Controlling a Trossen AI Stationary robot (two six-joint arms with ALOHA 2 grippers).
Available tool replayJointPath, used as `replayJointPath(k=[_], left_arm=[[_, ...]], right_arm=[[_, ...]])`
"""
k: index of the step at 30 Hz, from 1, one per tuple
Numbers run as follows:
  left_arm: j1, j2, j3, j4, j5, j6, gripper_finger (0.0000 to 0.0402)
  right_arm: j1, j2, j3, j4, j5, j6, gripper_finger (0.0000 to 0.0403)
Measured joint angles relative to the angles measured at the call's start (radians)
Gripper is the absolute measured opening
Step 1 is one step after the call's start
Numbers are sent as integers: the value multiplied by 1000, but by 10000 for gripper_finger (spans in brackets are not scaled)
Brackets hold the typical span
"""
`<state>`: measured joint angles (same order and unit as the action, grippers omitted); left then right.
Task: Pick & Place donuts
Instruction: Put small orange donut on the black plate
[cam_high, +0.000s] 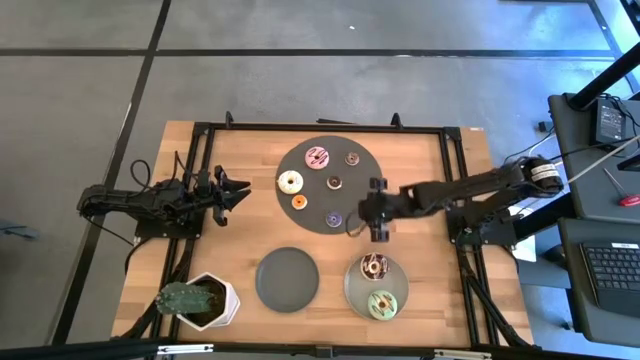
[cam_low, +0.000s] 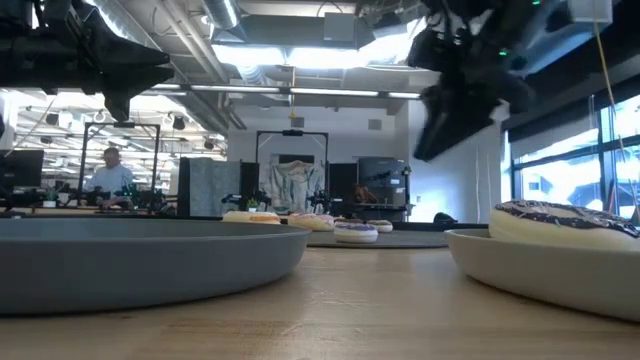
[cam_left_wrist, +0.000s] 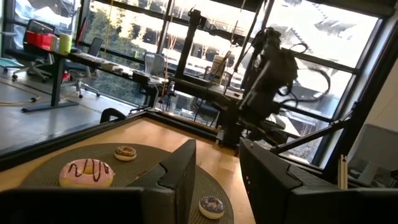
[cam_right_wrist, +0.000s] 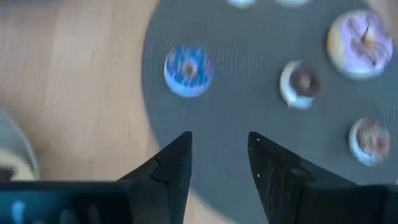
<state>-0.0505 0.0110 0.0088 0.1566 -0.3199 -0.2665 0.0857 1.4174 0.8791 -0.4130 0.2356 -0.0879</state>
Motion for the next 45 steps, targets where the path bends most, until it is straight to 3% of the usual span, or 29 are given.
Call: replayJointPath(k=[3, 13, 18, 21, 27, 29, 32, 37, 45], left_arm=[[0, 0, 0, -2, 0, 0, 120], [0, 0, 0, 1, 0, 0, 120], [0, 0, 0, 1, -12, 0, 120], [0, 0, 0, -1, -12, 0, 120], [-3, 21, 0, -10, 261, 2, 120], [-3, 46, 0, 4, 280, 27, 120], [-3, 107, 0, 106, 211, 42, 120], [-4, 260, 0, 256, 319, 108, 120], [-16, 633, 125, 400, 313, 244, 120]], right_arm=[[-55, 0, 3, 83, -76, -51, 158], [-117, 0, 3, 264, -107, -12, 158], [-117, 0, 3, 282, -106, -98, 158], [-117, 0, 3, 281, -110, -16, 158], [-102, -56, -42, 227, -227, 48, 158], [-93, -88, -97, 277, -223, 32, 158], [-94, -163, -192, 371, -213, 44, 158], [-94, -288, -299, 424, -211, 53, 158], [-95, -331, -346, 553, -81, 27, 158]])
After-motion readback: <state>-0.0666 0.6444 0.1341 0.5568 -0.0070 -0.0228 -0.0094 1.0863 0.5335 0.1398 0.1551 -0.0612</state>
